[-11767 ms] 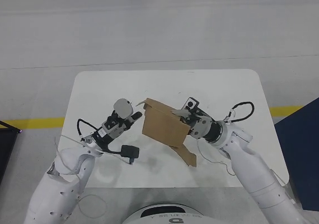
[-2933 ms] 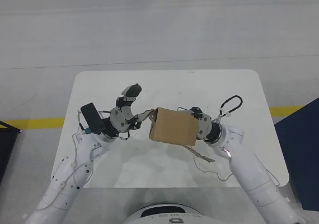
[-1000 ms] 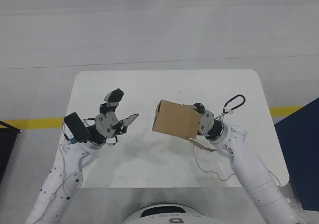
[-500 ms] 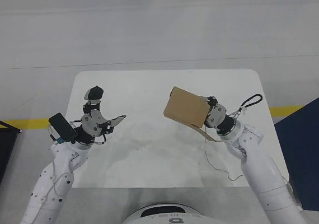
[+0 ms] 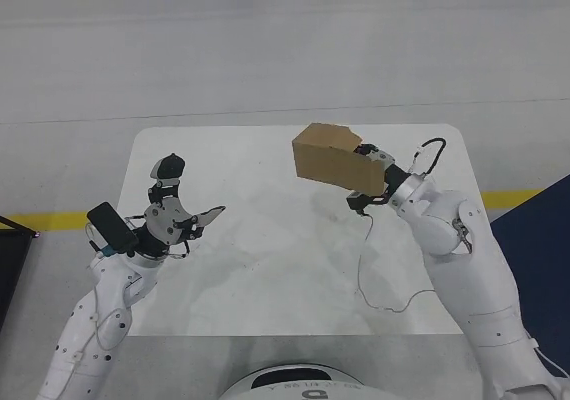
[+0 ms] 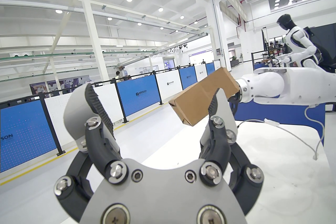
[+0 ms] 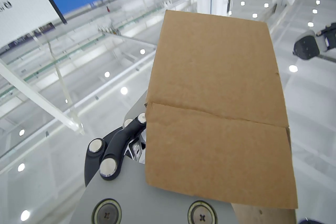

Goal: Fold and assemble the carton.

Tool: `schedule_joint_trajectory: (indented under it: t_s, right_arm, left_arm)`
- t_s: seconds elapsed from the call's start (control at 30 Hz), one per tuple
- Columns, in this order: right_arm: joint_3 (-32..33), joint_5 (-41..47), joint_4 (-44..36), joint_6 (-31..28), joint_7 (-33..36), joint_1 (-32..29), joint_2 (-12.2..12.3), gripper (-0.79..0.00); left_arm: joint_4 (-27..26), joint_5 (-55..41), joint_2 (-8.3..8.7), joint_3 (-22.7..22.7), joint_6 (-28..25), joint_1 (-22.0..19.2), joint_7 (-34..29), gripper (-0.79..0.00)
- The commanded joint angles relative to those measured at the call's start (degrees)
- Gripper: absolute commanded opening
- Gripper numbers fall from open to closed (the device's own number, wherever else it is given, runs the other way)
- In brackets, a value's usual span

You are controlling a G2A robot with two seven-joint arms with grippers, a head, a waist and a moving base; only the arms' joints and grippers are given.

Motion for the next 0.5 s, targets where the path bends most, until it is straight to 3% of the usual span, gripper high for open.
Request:
schedule_joint_trajectory:
  t_s: [0.0, 0.17, 0.4, 0.43, 0.47]
  right_arm:
    - [-0.2, 0.2, -2.7, -1.7, -10.4, 0.2, 0.2, -0.785]
    - [-2.8, -1.3, -7.7, -6.5, -29.5, 2.1, 0.5, -0.785]
    - [-9.9, -6.1, -9.0, -15.4, -45.7, 6.4, -0.1, -0.785]
    - [-10.7, -7.2, -8.6, -16.7, -45.9, 7.1, -0.2, -0.693]
    - [-11.4, -8.5, -7.8, -18.0, -46.2, 7.8, -0.4, -0.683]
  left_arm:
    - [0.0, 0.0, 0.00, 0.0, 0.0, 0.0, 0.0, 0.000]
    - [0.0, 0.0, 0.00, 0.0, 0.0, 0.0, 0.0, 0.000]
    - [0.0, 0.0, 0.00, 0.0, 0.0, 0.0, 0.0, 0.000]
    - [0.0, 0.0, 0.00, 0.0, 0.0, 0.0, 0.0, 0.000]
    - [0.0, 0.0, 0.00, 0.0, 0.0, 0.0, 0.0, 0.000]
